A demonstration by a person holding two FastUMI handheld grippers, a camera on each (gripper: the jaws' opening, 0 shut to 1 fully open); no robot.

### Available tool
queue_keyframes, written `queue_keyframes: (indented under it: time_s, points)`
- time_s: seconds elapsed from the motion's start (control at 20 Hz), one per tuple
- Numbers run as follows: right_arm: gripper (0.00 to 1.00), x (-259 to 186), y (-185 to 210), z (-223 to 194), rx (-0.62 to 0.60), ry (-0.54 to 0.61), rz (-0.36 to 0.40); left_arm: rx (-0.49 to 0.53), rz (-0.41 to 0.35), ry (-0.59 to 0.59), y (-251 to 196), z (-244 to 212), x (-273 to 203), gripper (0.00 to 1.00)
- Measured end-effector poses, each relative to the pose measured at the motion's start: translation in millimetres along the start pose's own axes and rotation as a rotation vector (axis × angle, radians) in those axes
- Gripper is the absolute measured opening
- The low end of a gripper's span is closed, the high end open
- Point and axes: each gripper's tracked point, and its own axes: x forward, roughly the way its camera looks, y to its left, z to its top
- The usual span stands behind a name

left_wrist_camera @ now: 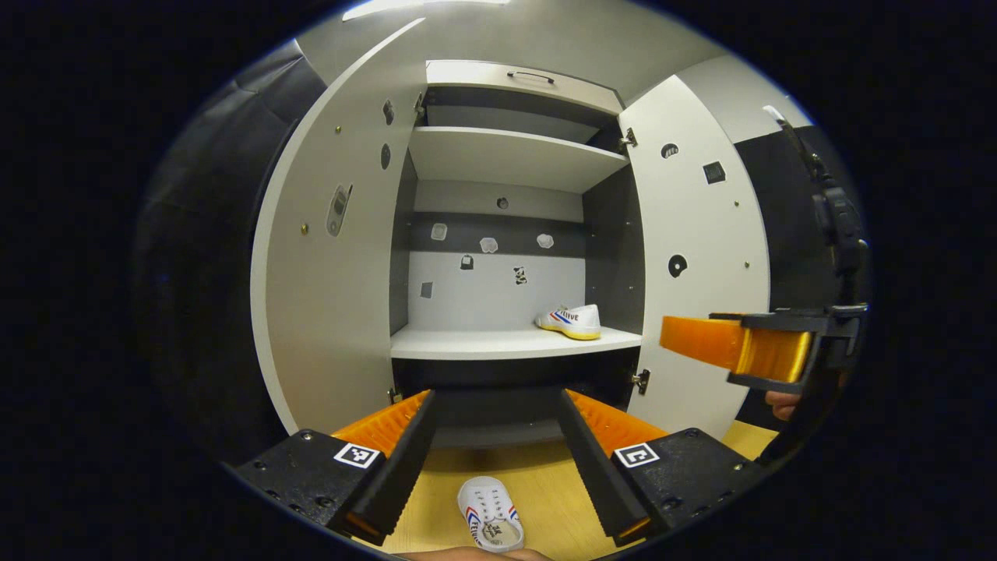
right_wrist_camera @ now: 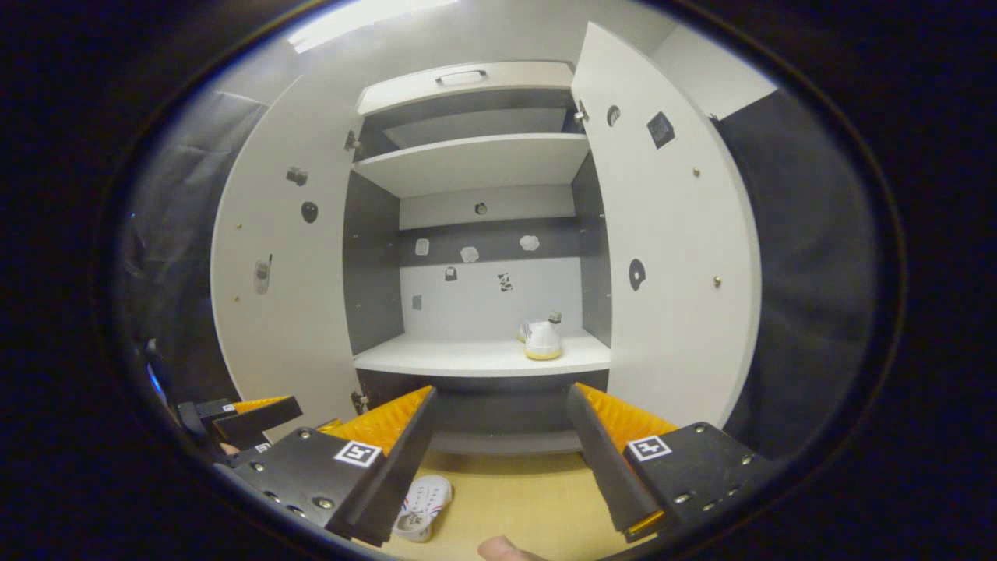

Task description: Grab one shoe with the right hand and put it into the shoe cabinet, grab the other shoe with the left hand and put it into the shoe cabinet; then close the right door with the right hand and the left door with the left hand.

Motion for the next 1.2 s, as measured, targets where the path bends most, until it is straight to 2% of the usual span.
queue_keyframes:
  time_s: [0.05, 0.1, 0.25, 0.35, 0.4, 0.6, 0.7, 1.0, 1.1, 1.2]
  points:
    - [0.94, -12, -5, -9, -0.011, -0.007, -0.026, 0.007, 0.006, 0.033, 3, -17, 1, 0.94]
    - [0.99, -21, -5, -13, -0.007, -0.014, -0.04, 0.011, 0.008, 0.06, 6, -33, 3, 0.94]
    - [0.99, -48, 7, -22, 0.006, -0.033, -0.017, 0.019, 0.0, 0.116, 12, -80, 15, 0.94]
    - [0.94, -58, 6, -15, 0.013, -0.073, -0.025, 0.027, -0.015, 0.164, 14, -114, 25, 0.94]
    - [0.99, -65, 3, -9, 0.016, -0.094, -0.038, 0.021, -0.016, 0.207, 16, -135, 28, 0.94]
    - [0.99, -87, -4, 3, 0.03, -0.151, -0.071, -0.031, -0.001, 0.4, 26, -210, 42, 0.95]
    - [0.99, -92, -2, 1, 0.035, -0.154, -0.059, -0.042, 0.009, 0.477, 32, -238, 44, 0.95]
    - [0.99, -95, -21, 1, 0.035, -0.172, -0.101, -0.033, 0.028, 0.635, 34, -299, 33, 0.94]
    - [0.99, -94, -29, -4, 0.043, -0.165, -0.129, -0.078, 0.064, 0.657, 38, -308, 33, 0.94]
    - [0.99, -92, -30, -11, 0.046, -0.152, -0.125, -0.133, 0.064, 0.669, 38, -312, 31, 0.91]
